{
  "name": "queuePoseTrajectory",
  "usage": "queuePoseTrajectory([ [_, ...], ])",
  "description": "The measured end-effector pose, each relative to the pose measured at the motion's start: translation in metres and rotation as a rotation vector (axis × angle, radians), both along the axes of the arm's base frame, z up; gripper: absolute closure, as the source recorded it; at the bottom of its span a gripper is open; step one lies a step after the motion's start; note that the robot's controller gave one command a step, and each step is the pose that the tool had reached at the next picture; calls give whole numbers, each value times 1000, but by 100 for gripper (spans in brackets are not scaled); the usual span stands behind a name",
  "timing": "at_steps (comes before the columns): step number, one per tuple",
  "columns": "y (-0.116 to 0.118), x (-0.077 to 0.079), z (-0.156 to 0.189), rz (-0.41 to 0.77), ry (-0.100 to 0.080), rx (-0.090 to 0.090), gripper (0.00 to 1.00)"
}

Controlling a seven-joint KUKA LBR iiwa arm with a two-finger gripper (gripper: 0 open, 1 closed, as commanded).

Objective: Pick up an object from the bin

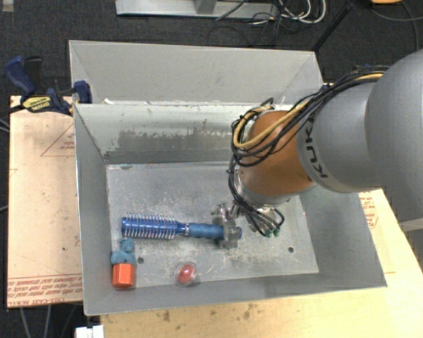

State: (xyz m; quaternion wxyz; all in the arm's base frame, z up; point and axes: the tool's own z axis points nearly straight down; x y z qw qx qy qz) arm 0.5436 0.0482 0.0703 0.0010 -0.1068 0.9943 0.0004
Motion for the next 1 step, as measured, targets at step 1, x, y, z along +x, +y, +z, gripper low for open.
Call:
queuePoseTrajectory([
  [1,-17,-5,84,27,-8,-1,100],
])
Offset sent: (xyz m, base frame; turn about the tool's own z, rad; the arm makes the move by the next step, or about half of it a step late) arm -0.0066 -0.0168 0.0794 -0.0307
